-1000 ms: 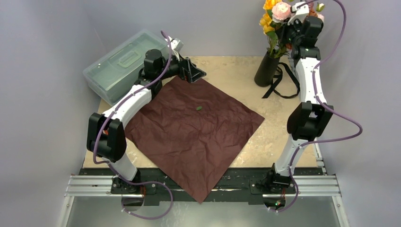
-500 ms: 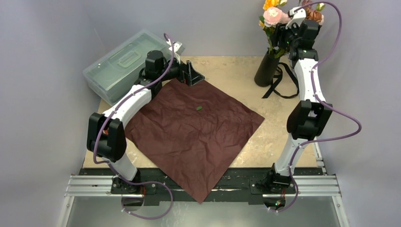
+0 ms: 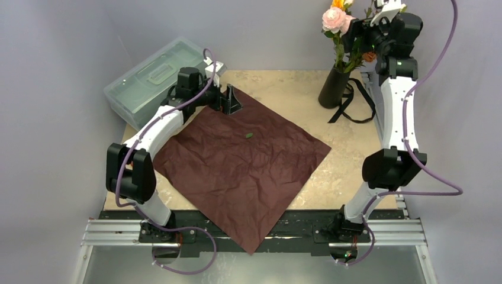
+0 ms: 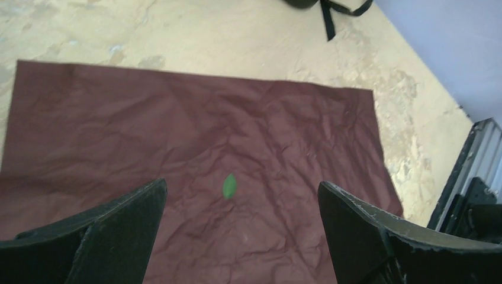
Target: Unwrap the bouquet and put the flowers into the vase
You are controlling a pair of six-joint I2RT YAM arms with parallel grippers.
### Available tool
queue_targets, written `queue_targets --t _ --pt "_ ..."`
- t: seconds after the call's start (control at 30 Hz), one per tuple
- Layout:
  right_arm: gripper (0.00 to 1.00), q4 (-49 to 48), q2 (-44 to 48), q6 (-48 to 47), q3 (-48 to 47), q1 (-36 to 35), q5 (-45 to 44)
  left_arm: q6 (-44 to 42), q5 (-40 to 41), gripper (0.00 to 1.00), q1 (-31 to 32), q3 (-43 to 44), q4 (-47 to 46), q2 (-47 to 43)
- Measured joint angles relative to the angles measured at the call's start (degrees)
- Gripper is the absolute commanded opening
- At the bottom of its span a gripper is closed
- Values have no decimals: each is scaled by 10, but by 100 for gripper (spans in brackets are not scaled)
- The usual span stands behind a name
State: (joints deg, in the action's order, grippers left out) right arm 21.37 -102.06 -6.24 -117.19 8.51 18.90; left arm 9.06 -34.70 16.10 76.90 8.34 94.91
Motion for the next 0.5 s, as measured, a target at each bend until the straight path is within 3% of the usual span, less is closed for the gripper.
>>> queue_targets --t 0.23,0.5 --pt "98 123 48 -55 -24 0 31 -104 -11 100 -80 0 143 -13" --pt "98 340 147 -238 -1 -35 128 -297 25 100 -171 -46 327 -17"
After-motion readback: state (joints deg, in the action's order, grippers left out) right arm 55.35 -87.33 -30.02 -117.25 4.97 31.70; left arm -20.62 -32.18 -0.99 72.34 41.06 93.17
